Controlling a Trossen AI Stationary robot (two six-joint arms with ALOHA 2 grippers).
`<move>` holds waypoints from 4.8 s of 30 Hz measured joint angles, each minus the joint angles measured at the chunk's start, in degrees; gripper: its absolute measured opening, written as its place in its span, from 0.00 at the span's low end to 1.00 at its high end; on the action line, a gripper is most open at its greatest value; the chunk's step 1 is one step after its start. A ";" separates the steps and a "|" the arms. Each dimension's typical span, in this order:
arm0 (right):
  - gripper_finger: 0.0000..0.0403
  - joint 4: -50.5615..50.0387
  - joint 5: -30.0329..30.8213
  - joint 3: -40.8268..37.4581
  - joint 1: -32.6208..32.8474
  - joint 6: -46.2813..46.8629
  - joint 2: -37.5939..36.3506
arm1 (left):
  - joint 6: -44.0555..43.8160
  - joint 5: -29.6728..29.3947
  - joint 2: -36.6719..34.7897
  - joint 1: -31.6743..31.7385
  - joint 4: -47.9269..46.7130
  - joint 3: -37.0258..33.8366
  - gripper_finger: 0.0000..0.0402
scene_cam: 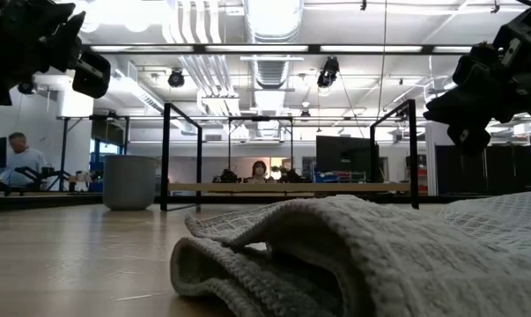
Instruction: Stack small to large cups/mugs on shelf
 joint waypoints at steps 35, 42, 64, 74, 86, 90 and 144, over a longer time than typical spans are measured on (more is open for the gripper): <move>0.15 0.36 0.01 0.00 -0.02 -0.01 0.01 | 0.01 -1.22 -0.01 0.11 0.02 0.00 0.08; 0.15 5.06 0.43 0.00 -0.02 7.46 0.01 | -0.01 -14.07 0.00 0.09 0.02 0.01 0.08; 0.15 15.06 4.68 0.00 -0.04 12.45 0.01 | 9.46 -31.59 21.65 0.10 -49.16 36.66 0.08; 0.15 14.99 7.75 0.00 -0.04 5.88 0.03 | 10.58 -42.23 47.10 0.11 -73.94 59.95 0.08; 0.15 15.02 7.66 0.00 -0.02 7.43 0.03 | 16.41 -42.44 64.44 0.22 -82.23 70.42 0.08; 0.15 15.05 7.57 0.00 -0.02 7.43 0.03 | 16.81 -44.35 67.38 0.22 -93.58 74.18 0.08; 0.15 14.95 7.53 0.00 -0.02 7.21 0.03 | 30.60 -48.30 85.53 2.05 -96.09 69.81 0.34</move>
